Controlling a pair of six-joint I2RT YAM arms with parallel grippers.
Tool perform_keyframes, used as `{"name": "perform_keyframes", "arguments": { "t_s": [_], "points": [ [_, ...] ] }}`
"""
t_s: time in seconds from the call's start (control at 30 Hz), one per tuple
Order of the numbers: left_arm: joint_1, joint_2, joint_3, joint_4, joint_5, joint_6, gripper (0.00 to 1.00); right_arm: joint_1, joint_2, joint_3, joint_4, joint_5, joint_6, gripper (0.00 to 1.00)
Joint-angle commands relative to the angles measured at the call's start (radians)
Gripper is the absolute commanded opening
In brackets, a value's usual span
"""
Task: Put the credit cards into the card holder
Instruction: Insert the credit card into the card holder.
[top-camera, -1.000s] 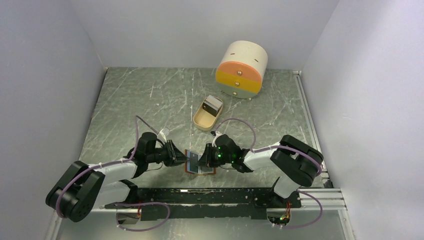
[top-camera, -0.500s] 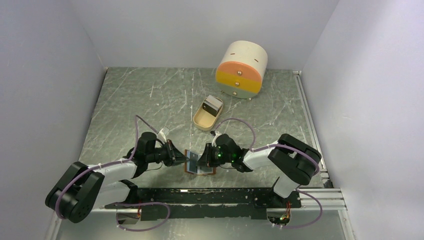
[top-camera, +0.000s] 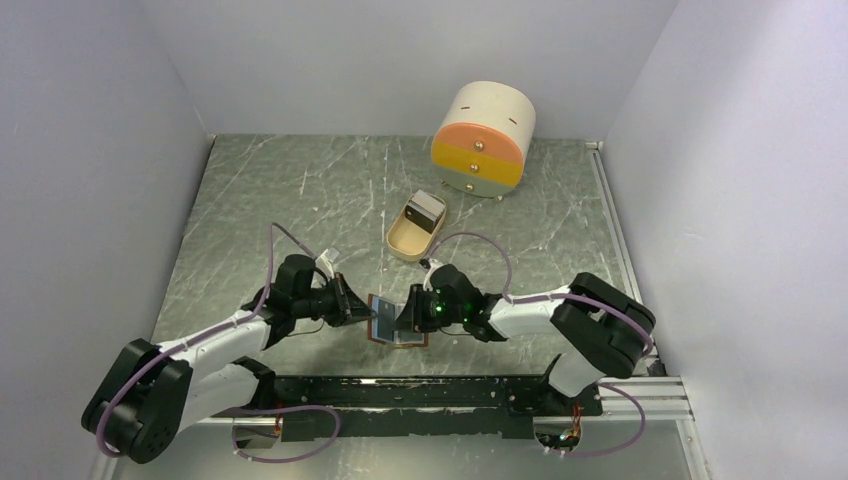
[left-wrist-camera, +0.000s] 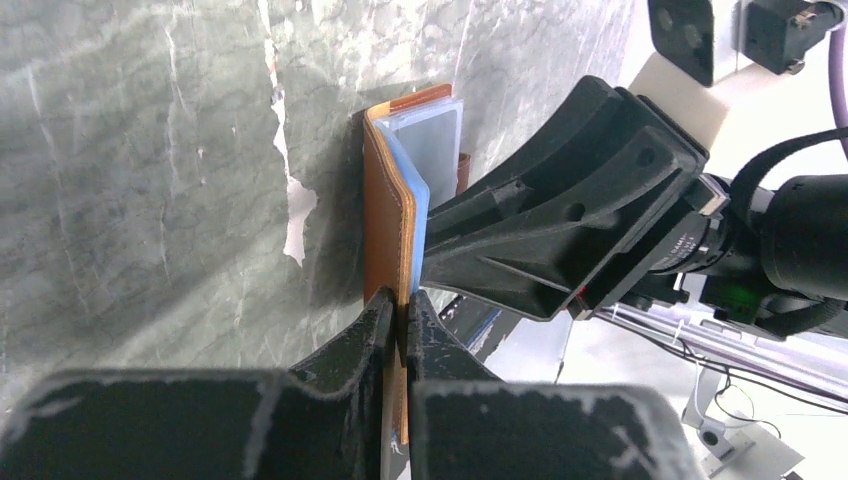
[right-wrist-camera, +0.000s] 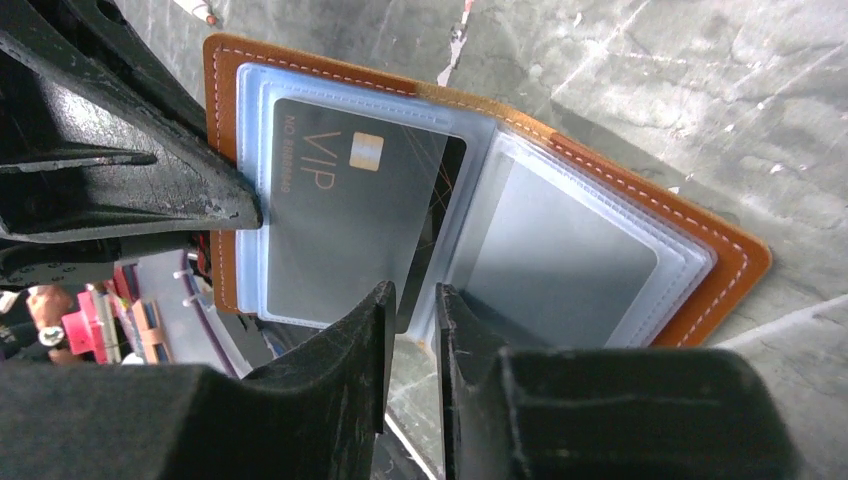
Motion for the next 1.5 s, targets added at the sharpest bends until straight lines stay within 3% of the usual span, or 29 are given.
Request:
{"name": "perform_keyframes", "arguments": {
  "t_s": [0.0, 0.3, 0.5, 0.9, 1.13, 1.47],
  "points": [
    [-0.003, -0.011, 0.058, -0.111, -0.029, 0.052, 0.09, -0.001, -0.047, 0.035, -0.124, 0.050, -0.056, 0.24],
    [-0.003, 0.016, 0.117, -0.235, -0.092, 0.086, 0.09, -0.001, -0.037, 0.090, -0.167, 0.070, -0.084, 0.18],
    [-0.003, 0.018, 0.119, -0.222, -0.073, 0.087, 0.09, -0.001, 0.018, 0.112, -0.139, 0.088, -0.089, 0.18],
    [-0.003, 0.029, 0.010, 0.153, 0.130, -0.023, 0.09, 0.001, 0.117, 0.097, -0.054, 0.072, -0.069, 0.17],
    [-0.003, 0.056, 0.040, -0.001, 0.045, 0.049, 0.09, 0.004, 0.136, 0.082, -0.032, 0.064, -0.064, 0.17],
    [-0.003, 0.041, 0.109, -0.192, -0.075, 0.122, 0.21, 0.007, 0.116, 0.094, -0.064, 0.074, -0.078, 0.17]
  ]
}}
